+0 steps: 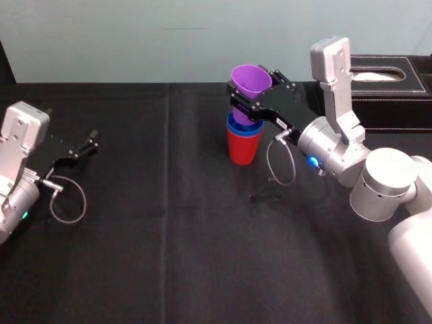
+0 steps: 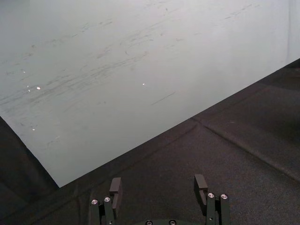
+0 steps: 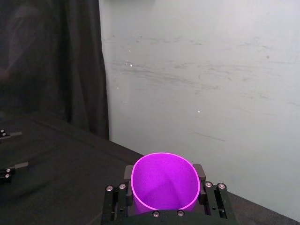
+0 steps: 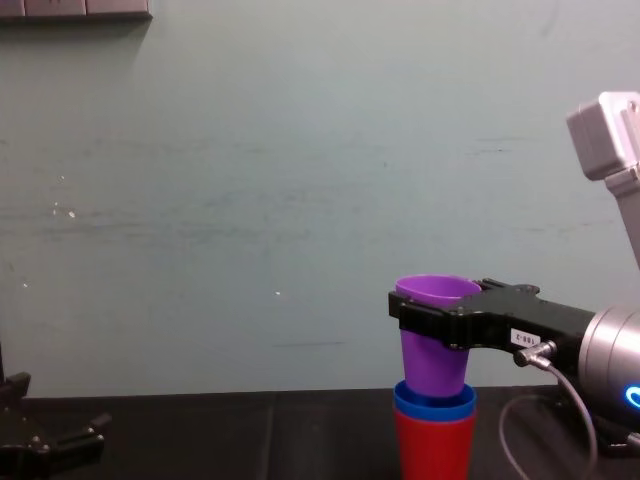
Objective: Stack the three plastic cups sequentially using one hand.
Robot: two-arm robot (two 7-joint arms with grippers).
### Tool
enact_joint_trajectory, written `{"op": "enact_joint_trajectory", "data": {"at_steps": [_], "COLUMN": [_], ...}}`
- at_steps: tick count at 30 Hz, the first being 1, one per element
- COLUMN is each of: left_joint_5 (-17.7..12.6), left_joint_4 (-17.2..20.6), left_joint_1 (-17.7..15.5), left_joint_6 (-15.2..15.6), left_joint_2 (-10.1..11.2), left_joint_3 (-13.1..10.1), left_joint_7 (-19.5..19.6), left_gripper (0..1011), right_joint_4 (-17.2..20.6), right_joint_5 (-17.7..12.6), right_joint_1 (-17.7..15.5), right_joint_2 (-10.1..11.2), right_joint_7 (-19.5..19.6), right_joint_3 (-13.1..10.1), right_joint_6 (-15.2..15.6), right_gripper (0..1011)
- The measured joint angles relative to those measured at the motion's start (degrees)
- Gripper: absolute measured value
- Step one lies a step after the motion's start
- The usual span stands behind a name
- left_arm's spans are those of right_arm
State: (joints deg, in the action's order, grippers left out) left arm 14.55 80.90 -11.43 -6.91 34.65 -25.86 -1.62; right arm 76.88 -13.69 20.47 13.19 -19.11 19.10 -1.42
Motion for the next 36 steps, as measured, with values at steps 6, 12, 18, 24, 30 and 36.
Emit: {"op": "enact_joint_trajectory", "data": {"at_steps": [6, 12, 18, 24, 30, 36], "left_joint_5": [0.0, 0.0, 0.0, 0.0, 0.0, 0.0], "left_joint_4": [0.0, 0.0, 0.0, 0.0, 0.0, 0.0], "left_joint_1": [0.0, 0.0, 0.0, 0.0, 0.0, 0.0], "left_joint_6": [0.0, 0.0, 0.0, 0.0, 0.0, 0.0], "left_joint_2": [0.0, 0.0, 0.0, 0.0, 0.0, 0.0], "left_joint_3": [0.0, 0.0, 0.0, 0.0, 0.0, 0.0], "left_joint_7": [0.0, 0.0, 0.0, 0.0, 0.0, 0.0], "left_gripper": [1005, 1005, 1005, 1005, 1005, 1005], "right_joint_4": [-0.67, -1.27, -1.83, -2.3, -3.27, -4.68], "right_joint_5": [0.22, 0.46, 0.68, 0.87, 1.03, 1.12], "right_joint_1": [0.0, -0.05, -0.12, -0.2, -0.18, -0.05], "right_joint_2": [-0.15, -0.41, -0.7, -0.91, -1.09, -1.37], "right_joint_7": [-0.15, -0.15, -0.13, -0.12, -0.11, -0.16], "right_joint_3": [0.05, 0.11, 0.15, 0.1, -0.02, -0.14], "right_joint_6": [-0.39, -0.78, -1.21, -1.59, -2.1, -2.76], "right_gripper": [749, 750, 749, 750, 750, 749]}}
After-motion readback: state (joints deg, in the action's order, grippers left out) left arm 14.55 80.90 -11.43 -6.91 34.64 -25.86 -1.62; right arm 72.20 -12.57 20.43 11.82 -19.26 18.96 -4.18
